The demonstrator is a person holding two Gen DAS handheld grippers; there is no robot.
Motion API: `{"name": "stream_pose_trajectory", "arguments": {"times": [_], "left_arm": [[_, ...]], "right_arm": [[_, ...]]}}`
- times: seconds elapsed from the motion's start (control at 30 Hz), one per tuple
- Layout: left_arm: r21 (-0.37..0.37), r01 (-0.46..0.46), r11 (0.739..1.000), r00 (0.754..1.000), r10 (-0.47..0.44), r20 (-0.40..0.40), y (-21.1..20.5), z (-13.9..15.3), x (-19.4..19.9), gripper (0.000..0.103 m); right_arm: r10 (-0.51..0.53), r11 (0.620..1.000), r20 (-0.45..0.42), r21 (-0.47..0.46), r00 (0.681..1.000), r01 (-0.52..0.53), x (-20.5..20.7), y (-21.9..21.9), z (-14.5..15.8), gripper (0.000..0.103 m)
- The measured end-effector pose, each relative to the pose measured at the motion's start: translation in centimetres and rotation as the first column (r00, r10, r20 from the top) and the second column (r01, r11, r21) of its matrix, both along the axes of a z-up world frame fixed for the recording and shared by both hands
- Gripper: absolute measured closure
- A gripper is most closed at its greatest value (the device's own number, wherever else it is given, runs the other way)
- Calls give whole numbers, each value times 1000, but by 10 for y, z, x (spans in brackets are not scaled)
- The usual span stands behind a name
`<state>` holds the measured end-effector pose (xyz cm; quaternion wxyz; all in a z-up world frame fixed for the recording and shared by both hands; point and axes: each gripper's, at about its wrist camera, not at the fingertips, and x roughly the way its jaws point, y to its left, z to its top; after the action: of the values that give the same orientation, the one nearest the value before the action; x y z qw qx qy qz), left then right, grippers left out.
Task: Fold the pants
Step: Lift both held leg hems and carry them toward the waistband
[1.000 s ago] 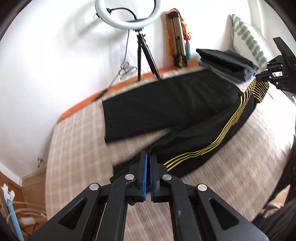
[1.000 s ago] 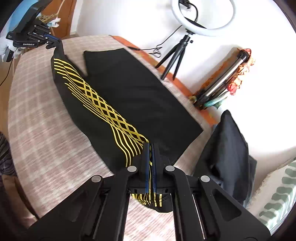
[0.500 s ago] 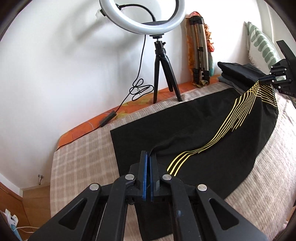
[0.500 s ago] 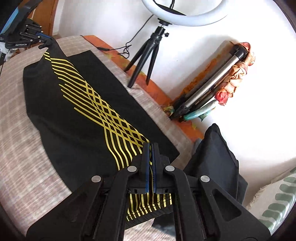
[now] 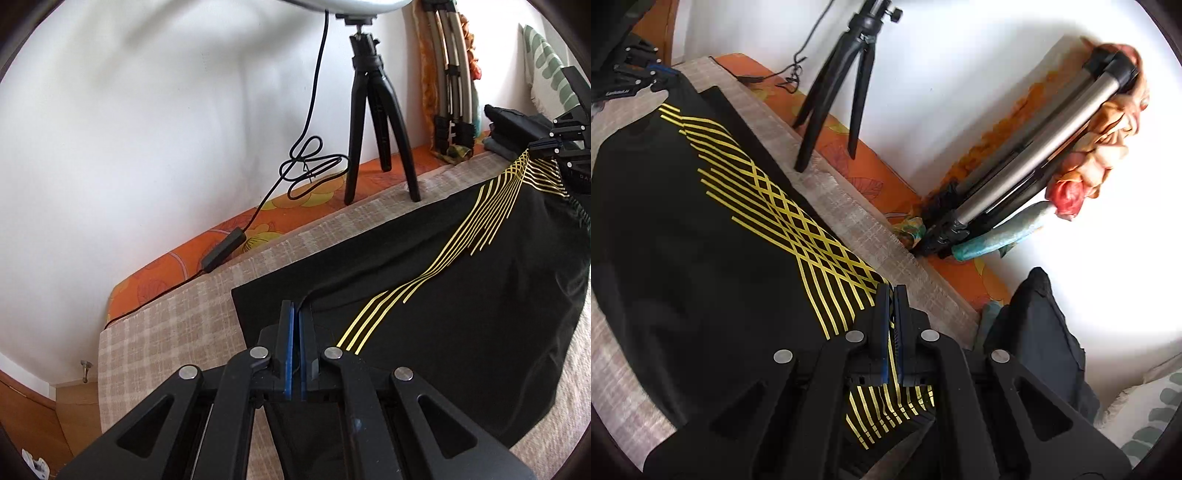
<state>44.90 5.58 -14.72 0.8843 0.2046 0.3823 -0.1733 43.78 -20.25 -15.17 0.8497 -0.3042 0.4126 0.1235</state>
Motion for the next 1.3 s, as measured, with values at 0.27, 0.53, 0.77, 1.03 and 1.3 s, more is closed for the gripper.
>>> {"name": "stream_pose_trajectory", "arguments": {"times": [0.27,0.53,0.77,1.03,1.3], "left_arm": [[64,3,998,999,-1,-37,-7,-23,27,103],[118,-55,992,998,58,-28,0,-43,55,103],[115,-137,984,990,139,-5,21,-51,72,103],[-26,-125,992,989,123,-81,35,-39,63,103],[63,-181,982,979,185,-82,29,-62,67,103]], "right_arm": [[-30,999,-54,-22,998,28,33,2,-34,101],[-52,998,-86,-43,995,48,45,5,-58,101],[-69,997,-93,-39,993,65,51,5,-63,101],[-73,997,-85,-36,994,71,58,8,-62,101],[-67,997,-87,-43,994,63,50,7,-62,101]]}}
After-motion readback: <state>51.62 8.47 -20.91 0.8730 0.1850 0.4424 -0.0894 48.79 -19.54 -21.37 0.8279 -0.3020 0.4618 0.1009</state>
